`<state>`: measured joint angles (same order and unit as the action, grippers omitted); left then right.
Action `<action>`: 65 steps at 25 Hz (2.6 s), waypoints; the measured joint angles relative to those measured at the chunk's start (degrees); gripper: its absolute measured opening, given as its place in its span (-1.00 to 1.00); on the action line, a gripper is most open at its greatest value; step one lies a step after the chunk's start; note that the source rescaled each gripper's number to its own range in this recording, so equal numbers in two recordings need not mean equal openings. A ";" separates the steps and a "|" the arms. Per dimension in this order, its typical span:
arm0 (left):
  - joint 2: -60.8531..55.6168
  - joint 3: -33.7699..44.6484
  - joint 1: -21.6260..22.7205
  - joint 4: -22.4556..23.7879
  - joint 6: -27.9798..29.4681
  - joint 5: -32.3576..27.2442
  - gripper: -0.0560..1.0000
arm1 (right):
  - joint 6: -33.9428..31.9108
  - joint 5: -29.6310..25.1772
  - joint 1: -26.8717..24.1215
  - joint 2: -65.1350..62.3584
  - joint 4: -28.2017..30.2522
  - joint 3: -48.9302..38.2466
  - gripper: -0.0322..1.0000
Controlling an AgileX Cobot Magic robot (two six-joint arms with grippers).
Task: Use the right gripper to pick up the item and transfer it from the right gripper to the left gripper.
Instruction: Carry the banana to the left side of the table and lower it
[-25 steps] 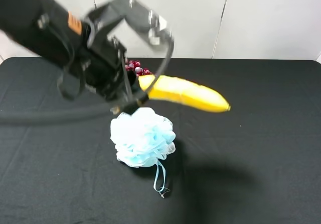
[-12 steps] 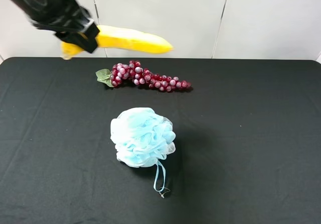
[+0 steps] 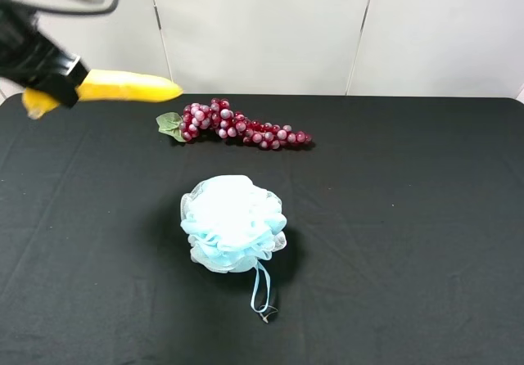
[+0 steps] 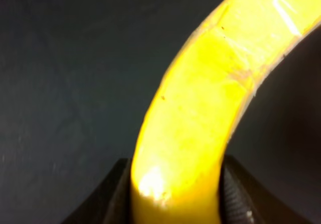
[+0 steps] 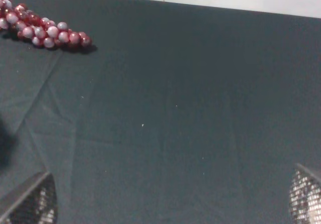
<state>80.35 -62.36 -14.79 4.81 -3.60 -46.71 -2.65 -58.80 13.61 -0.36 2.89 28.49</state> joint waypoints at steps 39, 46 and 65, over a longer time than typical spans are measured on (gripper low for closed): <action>-0.15 31.00 12.00 -0.10 6.09 38.43 -0.89 | 0.10 0.00 -0.11 0.00 -0.05 0.00 1.00; 1.92 31.00 12.00 -0.10 6.14 42.24 -0.89 | 0.10 0.00 -0.11 0.00 -0.05 0.00 1.00; 12.02 31.09 12.00 -0.05 1.84 55.38 -0.89 | 0.10 0.00 -0.11 0.00 -0.05 0.00 1.00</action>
<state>92.37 -31.27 -2.80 4.75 -1.77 8.67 -2.55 -58.80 13.51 -0.36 2.84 28.49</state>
